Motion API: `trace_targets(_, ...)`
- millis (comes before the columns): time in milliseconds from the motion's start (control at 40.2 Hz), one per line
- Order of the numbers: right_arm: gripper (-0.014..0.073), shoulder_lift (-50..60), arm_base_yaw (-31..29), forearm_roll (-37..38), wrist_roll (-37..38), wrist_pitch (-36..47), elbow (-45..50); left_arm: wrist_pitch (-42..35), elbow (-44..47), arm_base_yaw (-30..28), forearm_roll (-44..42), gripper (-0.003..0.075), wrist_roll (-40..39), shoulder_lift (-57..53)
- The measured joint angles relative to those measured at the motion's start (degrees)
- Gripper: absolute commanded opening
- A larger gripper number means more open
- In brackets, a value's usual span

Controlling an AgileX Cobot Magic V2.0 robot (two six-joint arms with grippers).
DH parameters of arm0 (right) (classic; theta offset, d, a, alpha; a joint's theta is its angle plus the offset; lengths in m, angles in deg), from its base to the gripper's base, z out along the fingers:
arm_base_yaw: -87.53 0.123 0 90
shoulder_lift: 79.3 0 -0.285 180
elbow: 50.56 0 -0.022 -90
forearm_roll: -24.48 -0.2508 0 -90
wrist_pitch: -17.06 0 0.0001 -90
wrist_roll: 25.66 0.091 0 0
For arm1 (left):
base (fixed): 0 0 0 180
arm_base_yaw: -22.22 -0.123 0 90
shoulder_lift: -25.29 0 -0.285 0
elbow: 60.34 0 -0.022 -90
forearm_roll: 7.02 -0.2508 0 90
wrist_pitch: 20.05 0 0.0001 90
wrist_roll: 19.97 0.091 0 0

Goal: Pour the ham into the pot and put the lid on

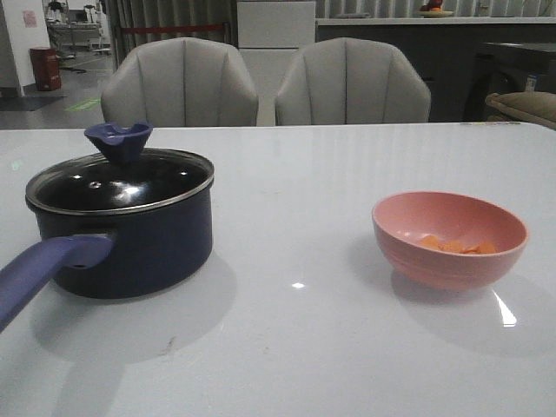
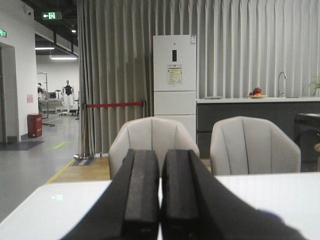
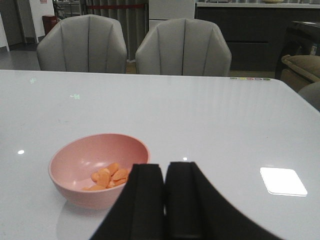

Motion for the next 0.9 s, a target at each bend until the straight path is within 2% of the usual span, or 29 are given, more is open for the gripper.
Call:
trace_targets(199, 0.0148, 0.0, 0.0, 0.0, 0.0, 0.0, 0.0, 12.33, -11.44, 0.0, 0.31, 0.0113, 0.0, 8.04)
trace_targets(348, 0.0148, 0.0, 0.0, 0.0, 0.0, 0.0, 0.0, 20.15, -15.52, 0.0, 0.31, 0.0113, 0.0, 14.81)
trace_targets(746, 0.0148, 0.0, 0.0, 0.0, 0.0, 0.0, 0.0, 21.67, -15.61, 0.0, 0.31, 0.0121, 0.0, 22.39)
trace_targets(896, 0.0148, 0.0, 0.0, 0.0, 0.0, 0.0, 0.0, 21.67, -15.61, 0.0, 0.31, 0.0218, 0.0, 23.33)
